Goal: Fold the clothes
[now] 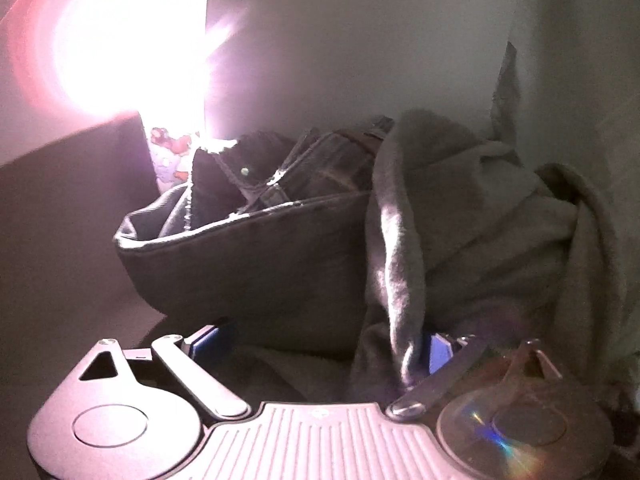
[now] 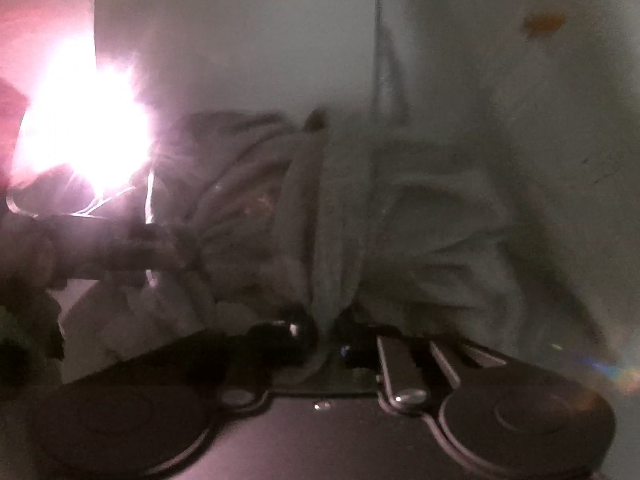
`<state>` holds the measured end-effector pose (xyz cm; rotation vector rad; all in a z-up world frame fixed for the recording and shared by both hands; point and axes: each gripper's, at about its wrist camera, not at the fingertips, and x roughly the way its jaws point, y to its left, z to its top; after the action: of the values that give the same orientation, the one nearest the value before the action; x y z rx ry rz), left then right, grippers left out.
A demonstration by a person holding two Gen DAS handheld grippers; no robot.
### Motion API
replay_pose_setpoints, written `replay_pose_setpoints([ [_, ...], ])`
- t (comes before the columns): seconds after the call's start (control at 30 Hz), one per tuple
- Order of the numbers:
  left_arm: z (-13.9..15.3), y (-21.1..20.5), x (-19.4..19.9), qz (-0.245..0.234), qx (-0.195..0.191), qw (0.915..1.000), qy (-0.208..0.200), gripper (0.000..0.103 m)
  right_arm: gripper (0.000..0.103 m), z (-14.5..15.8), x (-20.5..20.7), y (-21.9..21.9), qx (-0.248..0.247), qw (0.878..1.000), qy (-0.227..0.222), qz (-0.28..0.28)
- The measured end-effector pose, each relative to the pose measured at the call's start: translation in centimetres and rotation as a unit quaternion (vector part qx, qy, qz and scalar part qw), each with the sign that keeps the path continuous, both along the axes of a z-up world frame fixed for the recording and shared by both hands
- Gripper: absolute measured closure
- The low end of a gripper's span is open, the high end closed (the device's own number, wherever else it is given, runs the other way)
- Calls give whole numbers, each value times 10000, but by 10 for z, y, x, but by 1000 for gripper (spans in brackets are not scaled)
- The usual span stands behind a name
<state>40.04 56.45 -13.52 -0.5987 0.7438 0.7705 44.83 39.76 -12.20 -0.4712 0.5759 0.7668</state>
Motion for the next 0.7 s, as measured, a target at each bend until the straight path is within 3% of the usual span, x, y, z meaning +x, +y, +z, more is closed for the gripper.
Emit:
replay_pose_setpoints([
  [0.1,17,-25,-2,-152,110,9998,22,8,93,15,-11,-25,61,9985,-542,-101],
  [0.2,42,-67,-3,-463,266,9986,-53,9,94,44,-35,-84,130,9820,-1819,-494],
  [0.3,74,-137,-11,-812,756,9938,101,9,94,70,-39,-153,92,9485,-2979,-1070],
  [0.43,107,-246,-39,-1763,556,9824,-260,9,94,119,-2,-292,38,8872,-4041,-2228],
  [0.5,121,-309,-51,-2410,183,9684,-617,4,91,142,26,-355,-97,8708,-4259,-2455],
  [0.57,135,-375,-57,-3024,-233,9468,-1076,5,91,163,64,-413,-203,8649,-4307,-2570],
  [0.67,157,-457,-49,-3817,-666,9085,-1566,5,89,189,105,-478,-183,8393,-4430,-3146],
  [0.7,163,-481,-45,-4080,-761,8945,-1662,5,80,195,117,-495,-183,8312,-4417,-3373],
])
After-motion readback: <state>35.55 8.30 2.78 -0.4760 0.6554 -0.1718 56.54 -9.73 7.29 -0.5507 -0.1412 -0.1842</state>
